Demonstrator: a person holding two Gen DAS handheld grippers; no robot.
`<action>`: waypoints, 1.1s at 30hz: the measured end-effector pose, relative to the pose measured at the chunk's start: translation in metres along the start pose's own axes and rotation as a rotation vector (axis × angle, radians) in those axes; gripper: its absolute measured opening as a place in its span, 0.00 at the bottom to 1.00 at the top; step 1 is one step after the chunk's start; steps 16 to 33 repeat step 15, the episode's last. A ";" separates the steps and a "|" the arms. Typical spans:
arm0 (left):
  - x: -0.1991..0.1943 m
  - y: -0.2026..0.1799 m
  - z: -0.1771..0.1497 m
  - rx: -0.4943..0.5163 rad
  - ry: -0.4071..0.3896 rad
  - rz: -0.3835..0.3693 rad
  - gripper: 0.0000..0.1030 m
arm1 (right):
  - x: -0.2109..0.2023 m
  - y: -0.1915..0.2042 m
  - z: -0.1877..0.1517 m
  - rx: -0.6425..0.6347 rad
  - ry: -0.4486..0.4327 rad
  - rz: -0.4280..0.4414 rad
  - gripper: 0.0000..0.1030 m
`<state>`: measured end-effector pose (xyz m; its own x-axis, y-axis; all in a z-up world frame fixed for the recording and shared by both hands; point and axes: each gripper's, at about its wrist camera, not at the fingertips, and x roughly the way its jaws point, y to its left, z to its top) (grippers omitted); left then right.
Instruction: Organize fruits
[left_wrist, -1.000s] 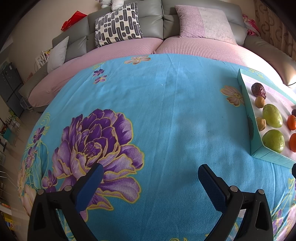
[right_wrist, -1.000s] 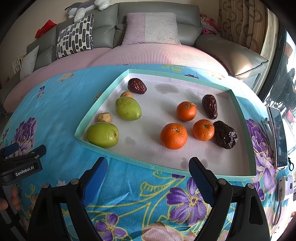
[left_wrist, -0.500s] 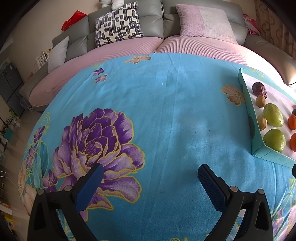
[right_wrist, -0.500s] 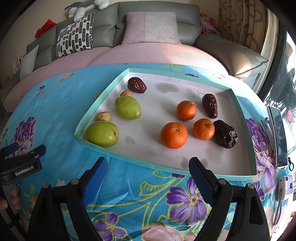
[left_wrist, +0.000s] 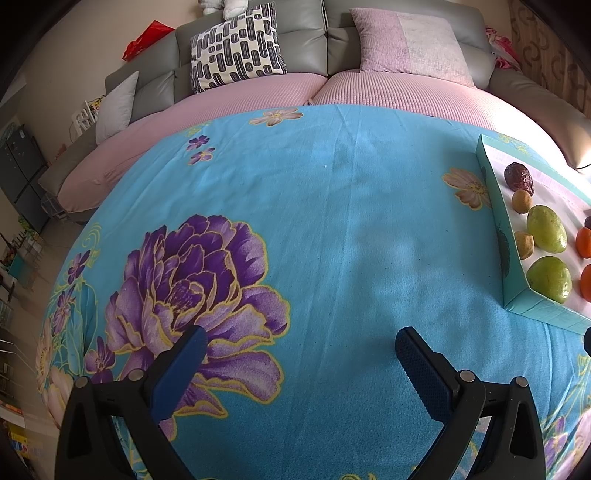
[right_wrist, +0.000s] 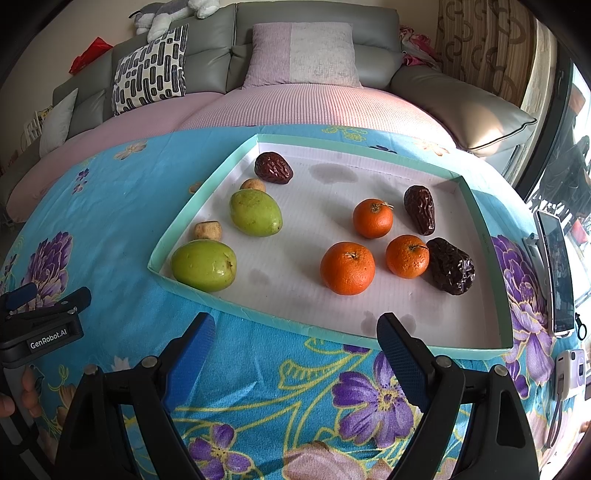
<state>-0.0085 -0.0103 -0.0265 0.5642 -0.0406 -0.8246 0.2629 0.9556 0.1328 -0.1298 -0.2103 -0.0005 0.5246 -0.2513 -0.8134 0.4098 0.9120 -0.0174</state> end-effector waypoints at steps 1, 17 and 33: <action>0.000 0.000 0.000 0.000 0.000 0.001 1.00 | 0.000 0.000 0.000 0.000 0.000 0.000 0.87; -0.004 0.004 -0.003 -0.015 -0.006 0.020 1.00 | 0.001 0.000 0.001 -0.001 0.003 0.000 0.87; -0.004 0.004 -0.003 -0.015 -0.006 0.020 1.00 | 0.001 0.000 0.001 -0.001 0.003 0.000 0.87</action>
